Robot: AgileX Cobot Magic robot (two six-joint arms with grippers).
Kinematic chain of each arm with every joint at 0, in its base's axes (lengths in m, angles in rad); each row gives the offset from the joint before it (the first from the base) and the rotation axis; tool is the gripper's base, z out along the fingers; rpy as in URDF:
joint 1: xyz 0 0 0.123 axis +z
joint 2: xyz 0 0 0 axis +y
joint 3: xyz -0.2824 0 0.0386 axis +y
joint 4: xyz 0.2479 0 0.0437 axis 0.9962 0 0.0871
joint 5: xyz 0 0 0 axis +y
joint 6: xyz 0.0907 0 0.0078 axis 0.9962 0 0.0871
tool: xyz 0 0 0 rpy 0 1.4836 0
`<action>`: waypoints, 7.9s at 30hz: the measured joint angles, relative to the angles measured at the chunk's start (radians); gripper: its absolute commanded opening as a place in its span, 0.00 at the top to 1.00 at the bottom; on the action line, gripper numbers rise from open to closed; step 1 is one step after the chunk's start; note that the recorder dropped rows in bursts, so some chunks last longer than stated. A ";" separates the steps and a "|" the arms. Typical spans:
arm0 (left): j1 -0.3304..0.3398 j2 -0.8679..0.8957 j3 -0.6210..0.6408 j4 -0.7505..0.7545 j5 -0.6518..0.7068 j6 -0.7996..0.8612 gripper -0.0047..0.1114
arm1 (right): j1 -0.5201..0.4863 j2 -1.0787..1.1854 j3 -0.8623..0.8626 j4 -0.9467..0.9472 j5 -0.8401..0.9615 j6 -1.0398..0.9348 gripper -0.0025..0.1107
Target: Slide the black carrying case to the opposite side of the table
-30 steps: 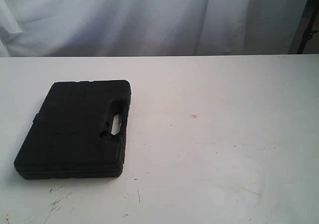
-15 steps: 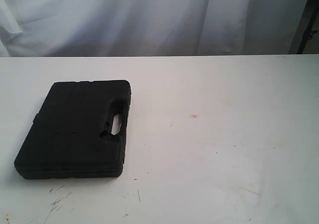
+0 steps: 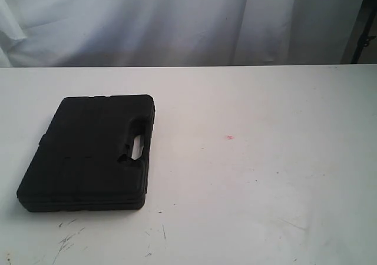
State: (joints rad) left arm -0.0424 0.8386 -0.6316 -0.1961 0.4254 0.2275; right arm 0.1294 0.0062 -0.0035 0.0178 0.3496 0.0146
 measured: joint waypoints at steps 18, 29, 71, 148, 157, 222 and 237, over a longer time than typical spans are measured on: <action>0.000 0.342 -0.393 -0.170 0.361 -0.026 0.96 | 0.000 0.000 0.000 0.000 0.000 0.000 0.98; -0.071 0.538 -0.540 -0.131 0.424 -0.160 0.96 | 0.000 0.000 0.000 0.000 0.000 0.000 0.98; -0.411 1.272 -0.975 0.012 0.442 -0.487 0.62 | 0.000 0.000 0.000 0.000 0.000 0.000 0.98; -0.566 1.398 -0.979 -0.148 0.232 -0.576 0.96 | 0.000 0.000 0.000 0.000 0.000 0.000 0.98; -0.603 1.398 -0.979 -0.208 0.164 -0.576 0.96 | 0.000 0.000 0.000 0.000 0.000 0.000 0.98; -0.679 1.593 -1.288 -0.230 0.096 -0.646 0.57 | 0.000 0.000 0.000 0.002 0.000 0.000 0.98; -0.679 1.410 -1.288 0.154 0.120 -0.644 0.96 | 0.000 0.000 0.000 0.002 0.000 0.000 0.98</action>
State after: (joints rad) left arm -0.7216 2.2490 -1.9197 -0.0421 0.5450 -0.4165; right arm 0.1294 0.0062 -0.0035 0.0197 0.3496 0.0146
